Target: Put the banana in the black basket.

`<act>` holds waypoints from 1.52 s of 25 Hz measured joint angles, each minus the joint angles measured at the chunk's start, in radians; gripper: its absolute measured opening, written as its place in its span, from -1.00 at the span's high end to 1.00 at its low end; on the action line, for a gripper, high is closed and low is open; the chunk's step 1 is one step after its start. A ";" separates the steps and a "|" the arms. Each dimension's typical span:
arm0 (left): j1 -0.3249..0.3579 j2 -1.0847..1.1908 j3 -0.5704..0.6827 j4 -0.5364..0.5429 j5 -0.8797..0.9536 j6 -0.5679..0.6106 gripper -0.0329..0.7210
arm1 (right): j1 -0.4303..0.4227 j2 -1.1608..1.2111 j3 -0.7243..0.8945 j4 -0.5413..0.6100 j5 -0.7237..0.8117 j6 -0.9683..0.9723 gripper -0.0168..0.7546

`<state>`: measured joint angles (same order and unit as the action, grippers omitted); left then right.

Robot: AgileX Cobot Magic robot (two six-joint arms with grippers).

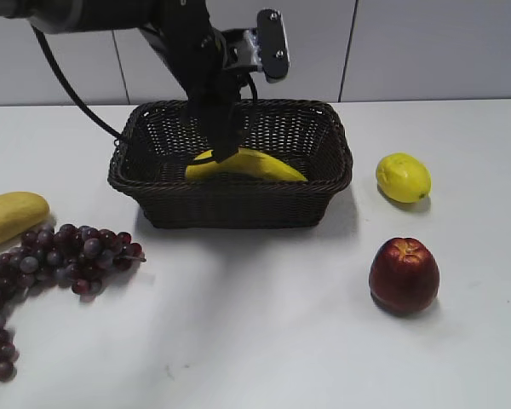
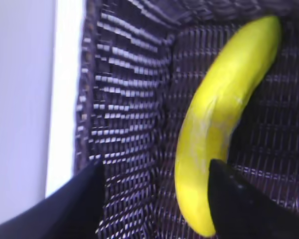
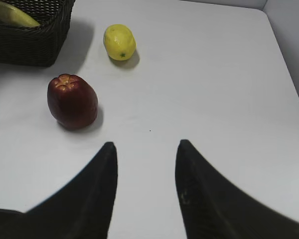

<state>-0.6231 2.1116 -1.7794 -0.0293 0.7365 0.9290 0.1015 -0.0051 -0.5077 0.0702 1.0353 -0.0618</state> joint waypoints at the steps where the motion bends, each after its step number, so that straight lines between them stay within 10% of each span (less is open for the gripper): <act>1: 0.000 -0.017 0.000 -0.001 0.001 -0.017 -0.76 | 0.000 0.000 0.000 0.000 0.000 0.000 0.18; 9: 0.079 -0.157 -0.003 0.092 0.002 -0.426 -0.69 | 0.000 0.000 0.000 0.000 0.000 0.000 0.18; 21: 0.375 -0.209 -0.007 0.127 0.317 -0.916 -0.66 | 0.000 0.000 0.000 0.000 0.001 0.000 0.18; 29: 0.533 -0.219 0.003 0.071 0.472 -0.996 -0.64 | 0.000 0.000 0.000 0.000 0.001 0.000 0.18; 38: 0.555 -0.497 0.235 0.029 0.476 -0.998 -0.63 | 0.000 0.000 0.000 0.000 0.001 0.000 0.18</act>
<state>-0.0685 1.6148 -1.5441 0.0000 1.2124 -0.0690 0.1015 -0.0051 -0.5077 0.0702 1.0361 -0.0618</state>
